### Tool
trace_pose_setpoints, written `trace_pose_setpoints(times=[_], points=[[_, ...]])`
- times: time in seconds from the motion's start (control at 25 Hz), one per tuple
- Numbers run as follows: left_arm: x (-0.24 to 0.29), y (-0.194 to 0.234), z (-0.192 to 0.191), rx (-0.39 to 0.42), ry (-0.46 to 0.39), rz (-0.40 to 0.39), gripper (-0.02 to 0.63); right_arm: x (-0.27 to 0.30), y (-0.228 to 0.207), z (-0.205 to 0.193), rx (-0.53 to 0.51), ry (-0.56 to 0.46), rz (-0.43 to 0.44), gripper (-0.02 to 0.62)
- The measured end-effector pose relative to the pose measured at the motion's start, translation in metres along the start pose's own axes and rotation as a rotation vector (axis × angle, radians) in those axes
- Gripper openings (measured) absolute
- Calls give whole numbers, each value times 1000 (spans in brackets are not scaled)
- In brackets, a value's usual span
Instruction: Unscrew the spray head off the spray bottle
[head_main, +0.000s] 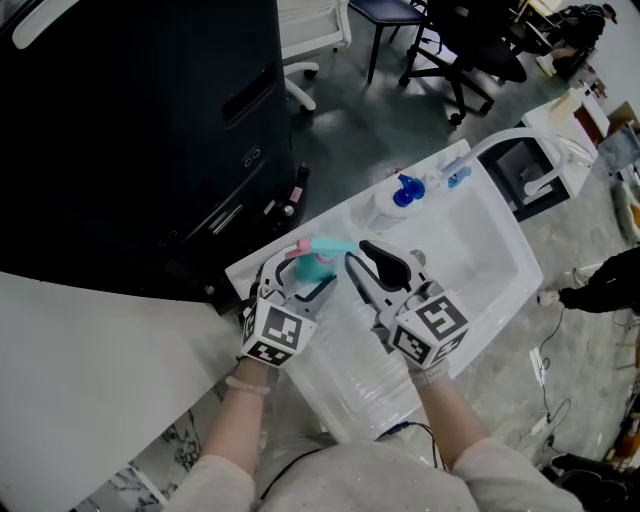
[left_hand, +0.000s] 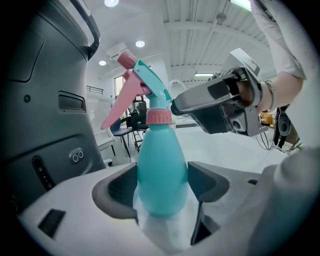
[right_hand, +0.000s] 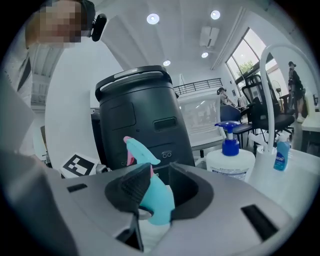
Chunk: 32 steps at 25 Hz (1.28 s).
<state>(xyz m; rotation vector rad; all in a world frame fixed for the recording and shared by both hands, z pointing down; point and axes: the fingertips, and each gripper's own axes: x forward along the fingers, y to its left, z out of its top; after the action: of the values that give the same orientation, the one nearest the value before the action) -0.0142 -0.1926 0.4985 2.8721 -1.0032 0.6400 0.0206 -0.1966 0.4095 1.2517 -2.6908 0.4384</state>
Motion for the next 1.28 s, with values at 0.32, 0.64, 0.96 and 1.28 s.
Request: trace_pose_setpoints(times=[0.32, 0.64, 0.96, 1.28], points=[[0, 0, 1, -3, -2, 2, 321, -5, 17, 14, -32, -59, 41, 74], [-1, 1, 1, -5, -2, 3, 321, 24, 69, 19, 11, -87, 213, 363], [-1, 1, 2, -6, -5, 3, 321, 21, 48, 9, -93, -41, 86, 205], [-1, 2, 2, -8, -8, -2, 321, 4, 27, 11, -90, -74, 118, 109]])
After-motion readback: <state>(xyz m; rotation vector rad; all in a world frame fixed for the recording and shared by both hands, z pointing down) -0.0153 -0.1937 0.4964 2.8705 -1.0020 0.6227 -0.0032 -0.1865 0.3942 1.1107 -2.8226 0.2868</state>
